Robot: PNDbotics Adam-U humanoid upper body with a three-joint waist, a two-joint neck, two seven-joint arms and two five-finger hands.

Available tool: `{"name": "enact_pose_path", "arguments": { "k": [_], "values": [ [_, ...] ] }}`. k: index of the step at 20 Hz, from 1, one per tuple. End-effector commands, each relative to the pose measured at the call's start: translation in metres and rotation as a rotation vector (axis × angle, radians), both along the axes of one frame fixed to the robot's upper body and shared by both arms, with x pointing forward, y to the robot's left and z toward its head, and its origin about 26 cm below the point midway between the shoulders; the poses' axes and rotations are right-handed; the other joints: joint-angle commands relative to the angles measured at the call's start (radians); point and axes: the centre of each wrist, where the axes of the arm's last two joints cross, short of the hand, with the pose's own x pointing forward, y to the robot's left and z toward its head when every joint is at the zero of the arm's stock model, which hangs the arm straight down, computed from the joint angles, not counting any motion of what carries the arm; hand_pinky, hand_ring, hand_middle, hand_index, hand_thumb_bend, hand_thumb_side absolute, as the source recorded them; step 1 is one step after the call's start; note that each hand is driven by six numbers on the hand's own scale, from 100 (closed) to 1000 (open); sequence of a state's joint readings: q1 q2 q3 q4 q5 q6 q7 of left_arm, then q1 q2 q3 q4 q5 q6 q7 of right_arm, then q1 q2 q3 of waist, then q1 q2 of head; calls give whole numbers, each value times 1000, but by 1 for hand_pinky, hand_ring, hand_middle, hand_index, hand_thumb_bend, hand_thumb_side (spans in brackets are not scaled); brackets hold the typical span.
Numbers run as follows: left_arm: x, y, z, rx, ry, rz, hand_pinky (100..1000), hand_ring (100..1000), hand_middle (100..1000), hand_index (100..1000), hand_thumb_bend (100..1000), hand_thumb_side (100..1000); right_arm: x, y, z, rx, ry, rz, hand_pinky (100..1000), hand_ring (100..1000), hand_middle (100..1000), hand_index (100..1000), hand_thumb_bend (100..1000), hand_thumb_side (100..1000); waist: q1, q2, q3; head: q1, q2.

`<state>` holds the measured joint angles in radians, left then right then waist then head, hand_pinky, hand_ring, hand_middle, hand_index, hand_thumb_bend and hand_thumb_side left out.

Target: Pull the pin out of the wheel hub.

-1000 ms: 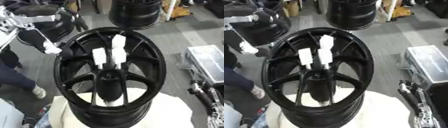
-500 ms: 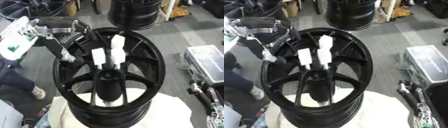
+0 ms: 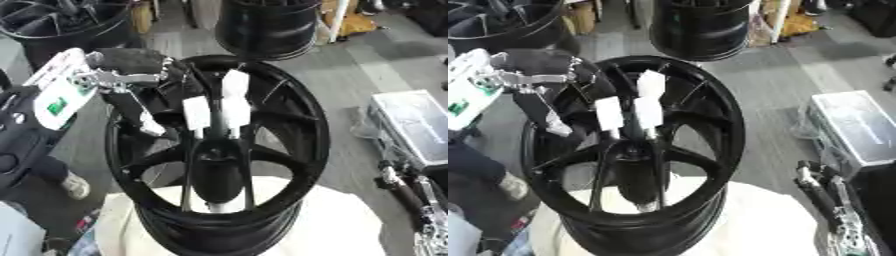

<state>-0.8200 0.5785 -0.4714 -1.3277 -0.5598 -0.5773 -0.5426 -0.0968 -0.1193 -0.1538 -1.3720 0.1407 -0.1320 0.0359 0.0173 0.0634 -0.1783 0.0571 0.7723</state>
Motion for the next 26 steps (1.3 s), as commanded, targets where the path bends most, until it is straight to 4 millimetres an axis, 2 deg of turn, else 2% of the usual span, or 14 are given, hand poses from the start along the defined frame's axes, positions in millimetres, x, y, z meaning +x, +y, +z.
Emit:
{"name": "enact_pose_path", "arguments": {
  "k": [1,12,21,22,24,26],
  "values": [
    [3,-3,10,118,-22,-95,751,650,692,871,524,668,4,-4,9,-19,-25,7,622,573,657,683,100,531,-3,-14,-2,3,-2],
    [13,-7,3,104,-19,-56,710,581,608,829,477,671,4,-2,9,-16,-25,11,623,573,658,683,100,531,-4,-13,-7,7,-2],
    [15,-13,2,54,-6,-38,682,527,545,750,317,632,4,-1,8,-15,-23,15,623,573,658,683,100,531,-4,-14,-10,9,-2],
    [15,-13,2,45,-4,-35,672,507,520,709,257,583,4,-1,8,-15,-23,15,623,573,658,683,100,531,-4,-13,-10,9,-2],
    [15,-14,2,32,0,-31,664,487,496,678,224,529,5,-1,8,-15,-23,15,623,573,658,683,100,530,-4,-13,-10,9,-2],
    [14,-14,2,21,6,-30,655,459,460,639,173,411,5,-1,8,-15,-23,15,623,573,658,683,100,531,-4,-13,-10,9,-2]
  ]
}}
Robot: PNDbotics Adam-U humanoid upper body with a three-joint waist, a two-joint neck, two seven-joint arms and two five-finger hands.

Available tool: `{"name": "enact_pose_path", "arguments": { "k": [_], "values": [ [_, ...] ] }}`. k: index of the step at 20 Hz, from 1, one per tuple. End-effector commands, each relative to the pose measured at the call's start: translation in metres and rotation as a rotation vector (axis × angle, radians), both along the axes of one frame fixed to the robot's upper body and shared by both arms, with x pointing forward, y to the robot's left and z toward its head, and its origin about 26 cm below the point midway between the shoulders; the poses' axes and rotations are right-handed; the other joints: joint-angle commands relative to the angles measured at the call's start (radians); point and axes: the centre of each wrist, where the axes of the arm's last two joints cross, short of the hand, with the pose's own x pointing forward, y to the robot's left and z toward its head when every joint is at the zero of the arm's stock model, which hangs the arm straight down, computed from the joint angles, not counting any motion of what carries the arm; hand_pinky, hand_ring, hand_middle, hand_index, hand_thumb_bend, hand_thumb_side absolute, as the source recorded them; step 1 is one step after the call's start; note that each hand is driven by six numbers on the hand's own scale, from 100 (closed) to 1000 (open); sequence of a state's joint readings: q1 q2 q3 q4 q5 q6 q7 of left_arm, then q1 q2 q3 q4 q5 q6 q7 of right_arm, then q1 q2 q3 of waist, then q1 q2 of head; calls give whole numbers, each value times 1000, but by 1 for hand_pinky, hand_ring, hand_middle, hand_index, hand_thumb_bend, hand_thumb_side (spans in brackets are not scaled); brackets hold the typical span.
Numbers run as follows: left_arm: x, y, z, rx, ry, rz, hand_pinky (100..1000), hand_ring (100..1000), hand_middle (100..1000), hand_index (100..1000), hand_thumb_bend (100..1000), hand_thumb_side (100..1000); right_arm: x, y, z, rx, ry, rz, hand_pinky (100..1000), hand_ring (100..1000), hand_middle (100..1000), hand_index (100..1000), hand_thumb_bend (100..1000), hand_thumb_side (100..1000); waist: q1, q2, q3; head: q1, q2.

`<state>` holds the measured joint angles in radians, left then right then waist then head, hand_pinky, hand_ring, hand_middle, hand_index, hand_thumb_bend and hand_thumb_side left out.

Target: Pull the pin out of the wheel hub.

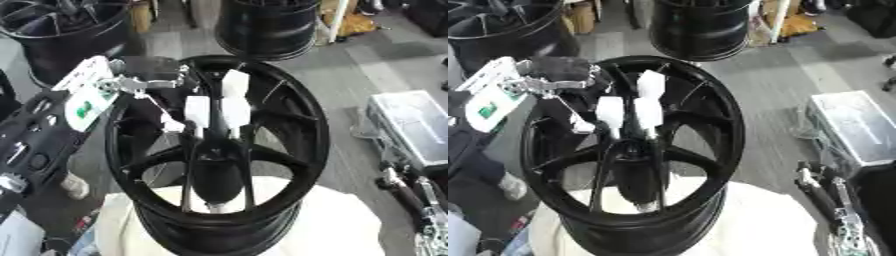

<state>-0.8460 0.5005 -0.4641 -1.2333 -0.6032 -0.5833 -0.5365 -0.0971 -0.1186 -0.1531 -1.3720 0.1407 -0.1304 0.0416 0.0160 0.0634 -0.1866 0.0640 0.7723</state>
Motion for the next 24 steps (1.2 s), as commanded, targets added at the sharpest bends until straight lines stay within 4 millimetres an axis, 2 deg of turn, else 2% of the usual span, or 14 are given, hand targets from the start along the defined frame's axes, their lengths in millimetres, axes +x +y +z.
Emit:
{"name": "enact_pose_path", "arguments": {
  "k": [1,2,3,4,6,11,15,18,21,24],
  "values": [
    [1,0,17,24,-21,-43,655,459,460,639,173,411,4,-1,8,-16,-26,10,623,573,658,683,100,531,-3,-13,-1,2,-2],
    [1,0,17,18,-15,-44,652,441,436,615,149,372,4,-1,8,-16,-26,10,623,573,658,683,100,531,-3,-13,-1,2,-2],
    [1,0,18,13,-10,-45,652,441,436,615,149,372,4,-1,8,-16,-25,10,623,573,658,683,100,531,-3,-13,-1,2,-2],
    [0,0,19,7,-5,-47,650,426,415,599,122,317,4,-1,8,-17,-25,9,623,574,658,683,100,531,-3,-13,-1,2,-2],
    [-1,1,24,-7,4,-54,652,421,404,589,102,297,4,-1,8,-17,-25,8,623,573,658,683,100,531,-3,-14,-1,1,-2],
    [-7,5,52,-78,31,-78,660,421,400,585,100,323,4,-2,7,-18,-23,7,623,574,658,683,100,530,-1,-15,1,1,-2],
    [-13,17,83,-159,49,-72,664,415,392,576,100,323,3,-2,6,-17,-19,5,623,574,658,683,100,531,-1,-17,2,0,-2],
    [-20,35,107,-224,32,-56,667,413,390,575,100,317,3,-3,6,-17,-17,3,623,574,658,683,100,530,1,-18,5,-4,-2],
    [-36,62,126,-284,4,-30,669,419,396,584,100,303,2,-5,6,-20,-17,-7,623,574,658,683,100,530,5,-18,14,-11,-2],
    [-56,96,128,-304,-15,50,672,434,415,605,100,309,2,-8,7,-25,-16,-17,623,574,658,683,100,529,9,-18,27,-19,-2]
  ]
}}
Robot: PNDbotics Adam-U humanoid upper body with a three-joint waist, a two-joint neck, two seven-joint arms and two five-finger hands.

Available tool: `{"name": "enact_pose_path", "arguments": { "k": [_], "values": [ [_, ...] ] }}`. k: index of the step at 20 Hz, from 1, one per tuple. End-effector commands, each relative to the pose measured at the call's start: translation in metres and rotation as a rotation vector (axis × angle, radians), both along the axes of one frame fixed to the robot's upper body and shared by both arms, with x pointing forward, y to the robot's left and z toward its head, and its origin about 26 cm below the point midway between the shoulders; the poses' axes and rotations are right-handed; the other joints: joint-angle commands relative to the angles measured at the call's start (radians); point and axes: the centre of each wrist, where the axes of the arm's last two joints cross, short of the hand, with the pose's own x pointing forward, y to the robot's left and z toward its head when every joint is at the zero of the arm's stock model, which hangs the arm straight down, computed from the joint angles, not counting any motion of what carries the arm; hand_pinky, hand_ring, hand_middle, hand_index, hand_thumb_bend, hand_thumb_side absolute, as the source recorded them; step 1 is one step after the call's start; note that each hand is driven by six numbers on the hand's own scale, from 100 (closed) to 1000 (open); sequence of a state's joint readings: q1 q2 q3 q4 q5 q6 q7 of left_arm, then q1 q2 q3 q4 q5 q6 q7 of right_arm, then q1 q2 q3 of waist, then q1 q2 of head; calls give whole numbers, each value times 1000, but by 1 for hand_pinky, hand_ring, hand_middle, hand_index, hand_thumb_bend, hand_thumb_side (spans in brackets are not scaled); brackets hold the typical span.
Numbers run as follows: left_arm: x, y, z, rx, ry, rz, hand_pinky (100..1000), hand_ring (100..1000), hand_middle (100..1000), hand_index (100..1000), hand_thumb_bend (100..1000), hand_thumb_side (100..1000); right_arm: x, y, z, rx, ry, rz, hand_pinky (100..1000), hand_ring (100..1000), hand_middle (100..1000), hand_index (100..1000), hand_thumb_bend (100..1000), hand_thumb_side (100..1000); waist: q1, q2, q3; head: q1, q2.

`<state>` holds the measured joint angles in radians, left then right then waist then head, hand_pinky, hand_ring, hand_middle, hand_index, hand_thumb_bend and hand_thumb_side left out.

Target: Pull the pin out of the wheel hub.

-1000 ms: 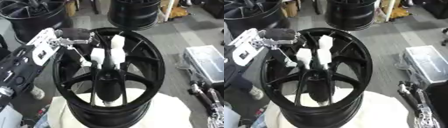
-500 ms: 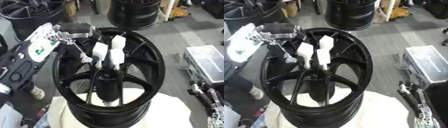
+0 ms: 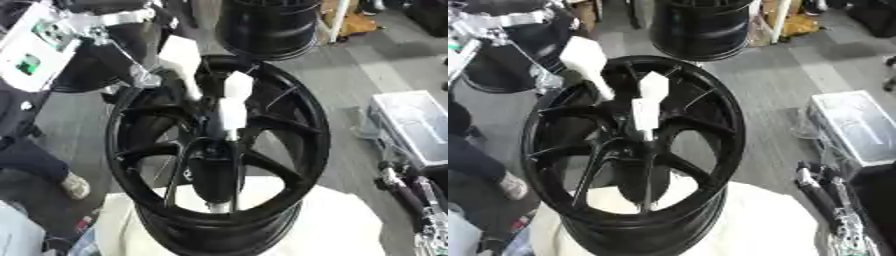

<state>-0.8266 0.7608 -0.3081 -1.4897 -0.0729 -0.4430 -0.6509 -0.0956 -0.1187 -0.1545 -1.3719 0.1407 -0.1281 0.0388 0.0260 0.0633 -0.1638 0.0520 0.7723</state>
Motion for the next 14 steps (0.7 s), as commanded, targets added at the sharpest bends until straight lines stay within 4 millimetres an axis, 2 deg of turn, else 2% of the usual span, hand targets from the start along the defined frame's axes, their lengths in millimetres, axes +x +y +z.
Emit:
{"name": "enact_pose_path", "arguments": {
  "k": [1,4,9,10,11,12,13,14],
  "values": [
    [-24,42,21,6,-51,97,672,436,418,608,100,314,2,-9,7,-27,-17,-16,623,574,657,683,100,529,0,-18,10,-11,-2],
    [-39,87,-6,16,8,269,685,470,459,644,100,338,1,-11,6,-29,-17,-24,623,574,657,683,100,529,1,-17,22,-15,-2],
    [-67,169,-85,18,127,645,698,502,504,681,100,395,1,-13,7,-26,-21,-44,623,573,657,683,100,528,-6,-15,36,-34,-2],
    [-72,179,-98,20,140,699,717,554,572,736,100,471,1,-14,7,-25,-21,-47,623,573,657,683,100,528,-7,-14,38,-36,-2],
    [-79,190,-116,19,164,765,730,590,624,773,100,587,0,-14,6,-25,-20,-50,623,573,657,683,100,529,-9,-14,42,-38,-2],
    [-84,197,-130,21,180,809,761,643,696,811,151,706,0,-14,6,-24,-19,-50,623,573,657,683,100,529,-10,-13,45,-39,-2],
    [-89,203,-144,19,199,847,769,657,712,818,165,733,0,-14,6,-24,-18,-48,623,574,657,683,100,529,-11,-13,47,-39,-2],
    [-93,207,-157,8,219,881,798,702,761,838,202,829,0,-13,6,-23,-18,-45,623,574,658,683,100,529,-14,-12,49,-40,-2]
  ]
}}
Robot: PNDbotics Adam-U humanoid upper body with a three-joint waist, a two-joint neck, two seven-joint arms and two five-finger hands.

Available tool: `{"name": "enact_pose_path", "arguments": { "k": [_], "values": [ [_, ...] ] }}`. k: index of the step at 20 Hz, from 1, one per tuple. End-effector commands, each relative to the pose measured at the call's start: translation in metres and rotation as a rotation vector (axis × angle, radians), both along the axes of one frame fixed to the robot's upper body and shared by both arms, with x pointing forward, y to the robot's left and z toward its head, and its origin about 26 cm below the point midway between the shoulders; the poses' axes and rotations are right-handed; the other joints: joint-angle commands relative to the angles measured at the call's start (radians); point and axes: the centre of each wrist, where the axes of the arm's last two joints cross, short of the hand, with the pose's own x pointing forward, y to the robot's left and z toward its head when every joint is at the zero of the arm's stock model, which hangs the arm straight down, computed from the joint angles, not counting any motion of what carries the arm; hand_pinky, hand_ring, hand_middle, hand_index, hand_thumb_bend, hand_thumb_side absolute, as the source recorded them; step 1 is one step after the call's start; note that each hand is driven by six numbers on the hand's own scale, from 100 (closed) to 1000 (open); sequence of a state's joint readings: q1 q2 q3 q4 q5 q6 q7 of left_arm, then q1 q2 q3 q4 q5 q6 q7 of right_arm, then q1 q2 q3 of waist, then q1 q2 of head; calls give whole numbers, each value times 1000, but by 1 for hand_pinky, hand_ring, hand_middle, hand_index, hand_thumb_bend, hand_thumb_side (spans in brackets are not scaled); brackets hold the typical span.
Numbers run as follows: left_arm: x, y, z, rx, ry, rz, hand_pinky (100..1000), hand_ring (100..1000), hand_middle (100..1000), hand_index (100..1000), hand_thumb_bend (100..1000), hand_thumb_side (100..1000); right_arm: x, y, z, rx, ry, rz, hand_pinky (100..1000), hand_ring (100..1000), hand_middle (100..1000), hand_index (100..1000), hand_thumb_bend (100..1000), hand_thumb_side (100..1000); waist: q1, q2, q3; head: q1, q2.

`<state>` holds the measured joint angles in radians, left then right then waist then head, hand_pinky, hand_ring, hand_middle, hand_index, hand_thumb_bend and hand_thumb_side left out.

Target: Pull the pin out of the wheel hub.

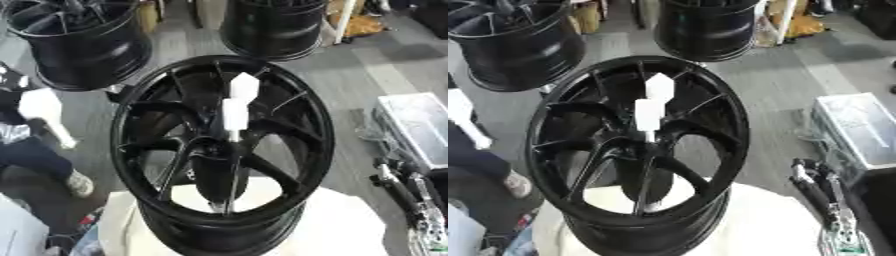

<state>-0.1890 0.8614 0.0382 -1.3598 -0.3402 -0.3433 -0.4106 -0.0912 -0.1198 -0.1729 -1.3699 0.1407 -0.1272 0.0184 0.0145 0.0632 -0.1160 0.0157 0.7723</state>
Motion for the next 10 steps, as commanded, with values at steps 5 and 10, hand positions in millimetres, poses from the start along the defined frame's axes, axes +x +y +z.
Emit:
{"name": "enact_pose_path", "arguments": {
  "k": [5,10],
  "values": [
    [-16,19,-43,-67,5,187,819,732,807,859,192,902,3,-7,6,-17,-19,-9,623,573,657,683,100,529,-11,-10,4,-5,-2],
    [-17,11,-54,-163,4,214,818,726,803,852,179,920,3,-6,5,-15,-16,-5,623,573,658,683,100,530,-12,-8,6,-3,-2]
  ]
}}
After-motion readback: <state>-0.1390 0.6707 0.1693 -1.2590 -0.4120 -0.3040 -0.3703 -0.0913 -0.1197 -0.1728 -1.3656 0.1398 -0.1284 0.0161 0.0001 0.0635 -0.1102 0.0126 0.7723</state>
